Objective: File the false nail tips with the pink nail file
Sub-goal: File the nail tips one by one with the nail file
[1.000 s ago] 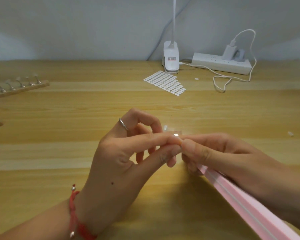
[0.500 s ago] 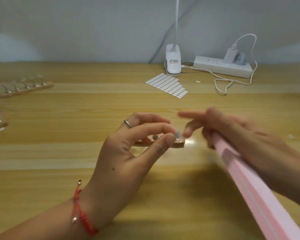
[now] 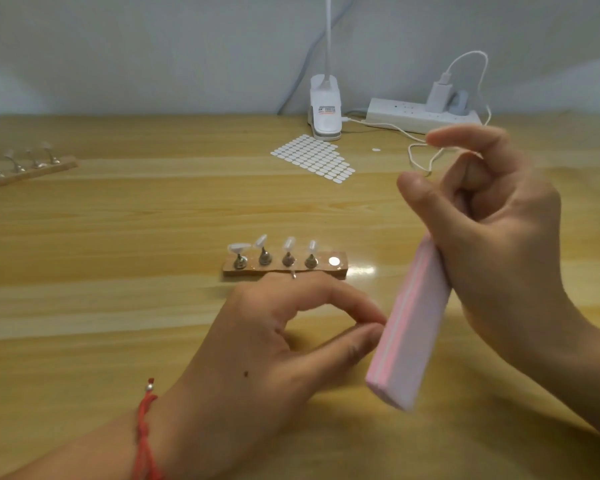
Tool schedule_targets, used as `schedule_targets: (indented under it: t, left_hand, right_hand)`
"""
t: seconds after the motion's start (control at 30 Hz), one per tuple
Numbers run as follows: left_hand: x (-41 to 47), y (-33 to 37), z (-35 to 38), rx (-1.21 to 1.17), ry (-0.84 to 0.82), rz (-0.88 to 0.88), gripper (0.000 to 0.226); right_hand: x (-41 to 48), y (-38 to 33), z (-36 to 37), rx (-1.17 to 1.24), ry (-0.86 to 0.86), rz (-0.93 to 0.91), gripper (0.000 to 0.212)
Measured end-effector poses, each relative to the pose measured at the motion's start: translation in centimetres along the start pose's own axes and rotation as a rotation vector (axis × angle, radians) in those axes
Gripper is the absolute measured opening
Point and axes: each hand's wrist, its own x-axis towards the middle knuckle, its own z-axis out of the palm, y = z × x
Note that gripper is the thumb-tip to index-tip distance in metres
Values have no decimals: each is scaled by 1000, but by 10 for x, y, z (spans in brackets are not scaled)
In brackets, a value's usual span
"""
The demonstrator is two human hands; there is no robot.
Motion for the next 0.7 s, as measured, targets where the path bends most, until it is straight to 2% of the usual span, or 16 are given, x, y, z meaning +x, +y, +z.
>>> schedule_targets:
  t: [0.13, 0.27, 0.4, 0.5, 0.63, 0.7]
  left_hand:
    - [1, 3, 4, 24, 21, 42, 11]
    - [2, 2, 5, 50, 51, 79, 7]
    - [4, 2, 8, 144, 38, 157, 7]
    - [4, 2, 7, 152, 82, 153, 6]
    - [5, 3, 9, 194, 60, 201, 8]
    - [7, 3, 8, 153, 87, 170, 5]
  right_hand:
    - [-8, 0, 4, -12, -31, -97, 26]
    - [-3, 3, 1, -17, 23, -70, 32]
    - [-12, 0, 7, -62, -57, -143, 39]
    - [-4, 5, 1, -37, 13, -68, 34]
    - [-14, 2, 8, -10, -67, -105, 38]
    - [-6, 6, 3, -19, -7, -64, 36]
